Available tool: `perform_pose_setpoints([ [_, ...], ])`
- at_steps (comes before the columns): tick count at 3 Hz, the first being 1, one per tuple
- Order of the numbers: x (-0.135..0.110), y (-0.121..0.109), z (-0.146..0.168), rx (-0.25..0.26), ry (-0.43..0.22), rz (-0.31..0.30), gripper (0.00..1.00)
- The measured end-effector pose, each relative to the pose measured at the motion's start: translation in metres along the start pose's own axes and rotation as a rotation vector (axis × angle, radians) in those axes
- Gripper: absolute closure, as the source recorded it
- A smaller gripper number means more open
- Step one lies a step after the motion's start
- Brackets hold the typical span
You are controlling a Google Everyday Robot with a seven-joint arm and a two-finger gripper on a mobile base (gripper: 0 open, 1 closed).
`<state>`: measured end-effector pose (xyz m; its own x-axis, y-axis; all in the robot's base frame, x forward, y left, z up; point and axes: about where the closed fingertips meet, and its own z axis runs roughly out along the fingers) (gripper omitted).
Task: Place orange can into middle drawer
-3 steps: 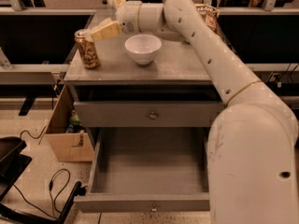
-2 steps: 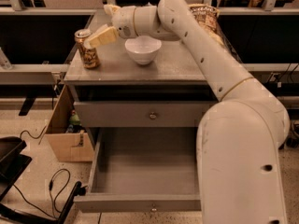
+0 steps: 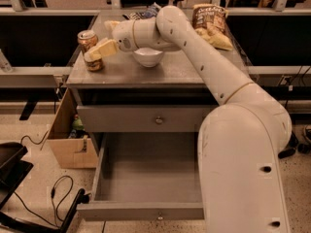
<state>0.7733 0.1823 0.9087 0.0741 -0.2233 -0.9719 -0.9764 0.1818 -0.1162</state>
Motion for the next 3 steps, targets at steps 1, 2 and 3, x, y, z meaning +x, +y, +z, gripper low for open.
perform_pose_setpoints([
  [1,0.005,0.004,0.010,-0.009,-0.019,0.016,0.18],
  [2,-0.011,0.018,0.023,-0.033,-0.030,-0.020,0.41],
  [3,-0.011,0.018,0.023,-0.034,-0.031,-0.020,0.66],
])
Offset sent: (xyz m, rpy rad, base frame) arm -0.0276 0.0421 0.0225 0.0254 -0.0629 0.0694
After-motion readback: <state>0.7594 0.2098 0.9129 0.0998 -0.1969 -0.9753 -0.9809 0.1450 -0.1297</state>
